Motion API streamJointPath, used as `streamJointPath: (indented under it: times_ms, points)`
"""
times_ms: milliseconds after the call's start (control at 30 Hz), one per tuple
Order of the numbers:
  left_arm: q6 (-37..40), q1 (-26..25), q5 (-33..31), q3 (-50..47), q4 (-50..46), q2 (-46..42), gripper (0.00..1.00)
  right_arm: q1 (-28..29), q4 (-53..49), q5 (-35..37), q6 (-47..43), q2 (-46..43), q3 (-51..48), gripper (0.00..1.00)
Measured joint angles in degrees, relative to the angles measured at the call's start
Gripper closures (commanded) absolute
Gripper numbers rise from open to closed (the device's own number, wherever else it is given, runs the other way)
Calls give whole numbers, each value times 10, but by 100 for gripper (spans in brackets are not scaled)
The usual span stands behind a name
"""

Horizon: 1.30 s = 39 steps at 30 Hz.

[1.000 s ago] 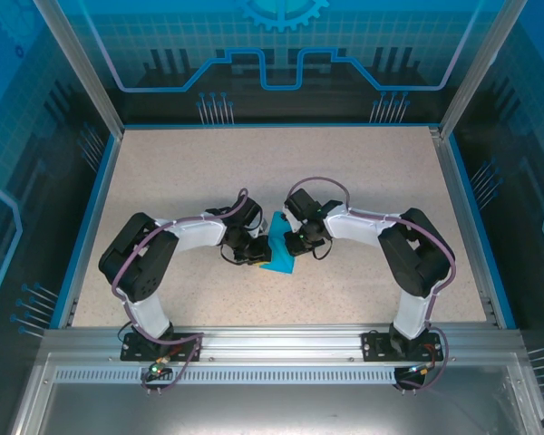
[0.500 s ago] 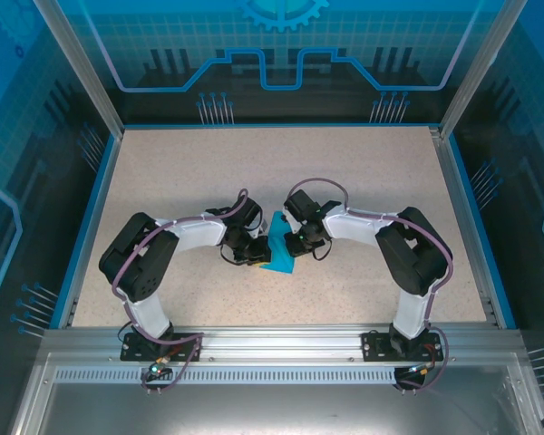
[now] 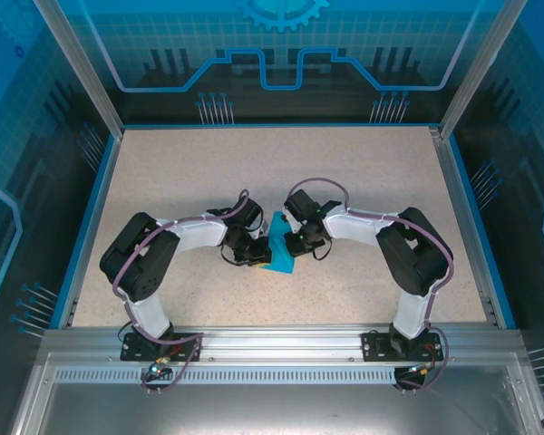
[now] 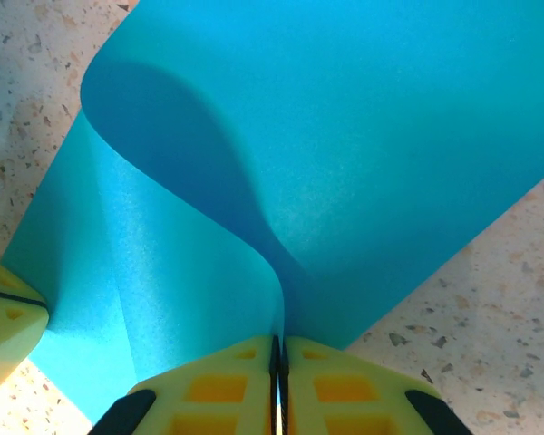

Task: Fold a paper plane with a square sheet of paper (pick it up from the middle)
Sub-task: Fold the triangle a second time at the center of the table.

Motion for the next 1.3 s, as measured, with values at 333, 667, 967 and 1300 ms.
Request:
streamJointPath:
  times_ms: [333, 667, 967, 1300]
  points:
    - [0, 0, 0, 0, 0, 1, 90, 0, -6, 7, 0, 0, 0, 89]
    - [0, 0, 1, 0, 0, 2, 90, 0, -9, 13, 0, 0, 0, 89]
    - [0, 0, 1, 0, 0, 2, 90, 0, -9, 12, 0, 1, 1, 89]
    - [0, 0, 1, 0, 0, 2, 90, 0, -9, 8, 0, 1, 1, 88]
